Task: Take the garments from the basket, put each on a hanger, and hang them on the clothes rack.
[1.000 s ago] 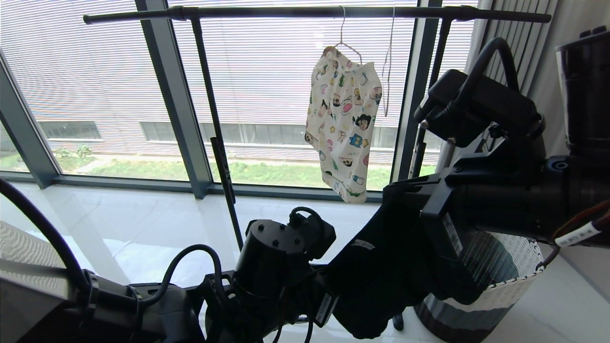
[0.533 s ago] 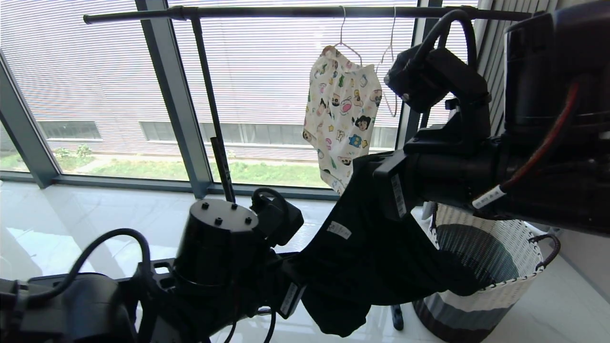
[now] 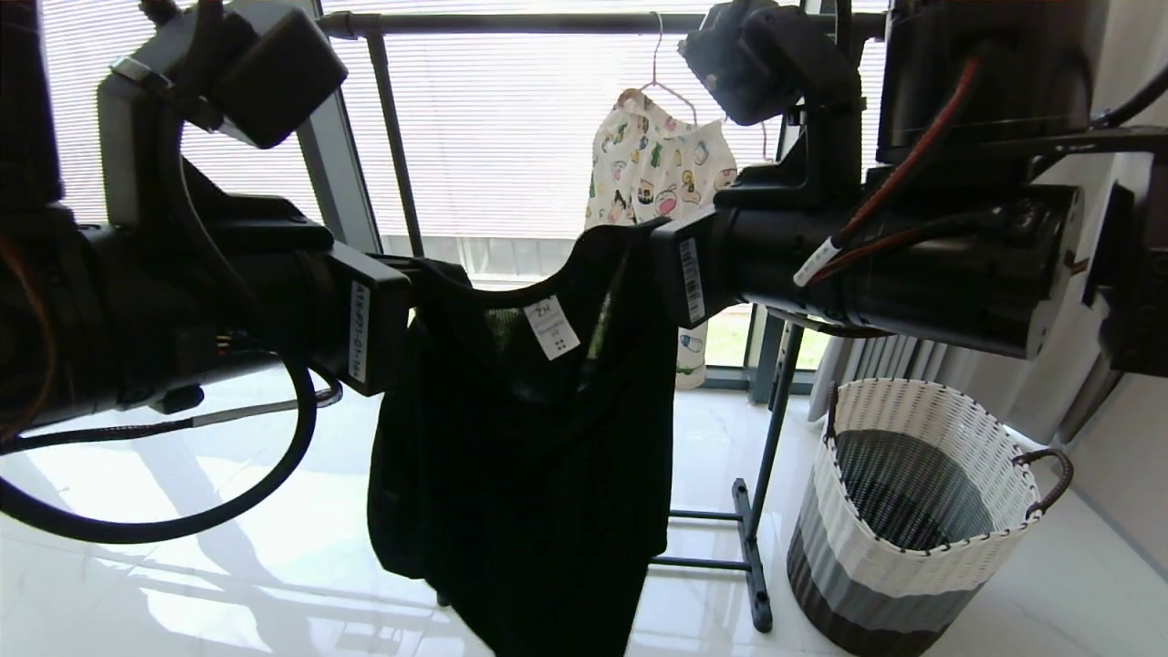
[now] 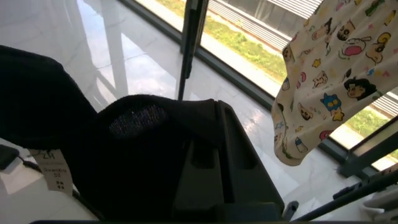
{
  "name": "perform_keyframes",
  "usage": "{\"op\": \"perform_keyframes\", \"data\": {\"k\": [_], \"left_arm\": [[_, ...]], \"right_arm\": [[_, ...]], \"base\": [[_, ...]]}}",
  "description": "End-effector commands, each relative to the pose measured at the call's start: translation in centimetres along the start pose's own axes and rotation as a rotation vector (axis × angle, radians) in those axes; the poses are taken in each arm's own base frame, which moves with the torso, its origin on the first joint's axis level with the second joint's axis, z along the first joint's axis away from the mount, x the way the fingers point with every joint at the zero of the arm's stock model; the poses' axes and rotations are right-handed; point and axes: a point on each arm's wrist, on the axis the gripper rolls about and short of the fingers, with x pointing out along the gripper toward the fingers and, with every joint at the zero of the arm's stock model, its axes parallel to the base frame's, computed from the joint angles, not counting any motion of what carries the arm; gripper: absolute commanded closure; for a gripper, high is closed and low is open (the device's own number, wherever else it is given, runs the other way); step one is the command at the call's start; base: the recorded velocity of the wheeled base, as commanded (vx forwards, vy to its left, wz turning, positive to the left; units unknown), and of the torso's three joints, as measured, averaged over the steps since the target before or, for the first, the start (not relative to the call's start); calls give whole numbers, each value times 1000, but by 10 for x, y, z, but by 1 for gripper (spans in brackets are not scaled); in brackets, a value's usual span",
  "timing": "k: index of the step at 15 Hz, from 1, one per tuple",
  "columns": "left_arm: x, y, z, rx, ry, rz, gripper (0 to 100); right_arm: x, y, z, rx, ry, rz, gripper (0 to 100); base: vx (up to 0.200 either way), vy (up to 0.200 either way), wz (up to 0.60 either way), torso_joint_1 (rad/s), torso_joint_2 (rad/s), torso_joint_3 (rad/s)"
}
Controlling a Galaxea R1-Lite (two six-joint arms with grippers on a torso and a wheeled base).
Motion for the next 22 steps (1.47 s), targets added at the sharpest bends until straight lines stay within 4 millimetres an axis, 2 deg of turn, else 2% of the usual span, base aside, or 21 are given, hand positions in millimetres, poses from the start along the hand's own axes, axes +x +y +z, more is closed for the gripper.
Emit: {"op": "perform_keyframes", "data": {"k": [1,3,4,5,9,12,19,21,22], "left_arm": [[0,-20,-6,67,23,-54,100],[5,-37,-11,147,50,-87,100],[7,-40,-11,168,50,-98,100],[12,-44,-11,224,55,-110,100],[25,-37,10,271,-50,-57,100],[24,-33,22,258,-85,-35,100],[26,-33,20,257,-82,-40,100],[26,-34,22,259,-104,-96,100],[29,-36,25,266,-119,-135,100]], "right_arm": [[-29,-15,5,-1,10,-28,100],[-56,-27,-1,-3,38,-54,100],[-63,-29,-2,-3,40,-58,100],[-81,-39,-5,3,35,-83,100],[-118,-61,-2,13,25,-156,100],[-123,-62,1,15,12,-159,100],[-122,-58,-3,-12,25,-142,100],[-123,-58,-4,-12,29,-144,100],[-130,-59,-4,-11,19,-145,100]], "base": [[0,0,0,0,0,0],[0,0,0,0,0,0],[0,0,0,0,0,0],[0,0,0,0,0,0],[0,0,0,0,0,0],[0,0,0,0,0,0],[0,0,0,0,0,0],[0,0,0,0,0,0],[0,0,0,0,0,0]]}}
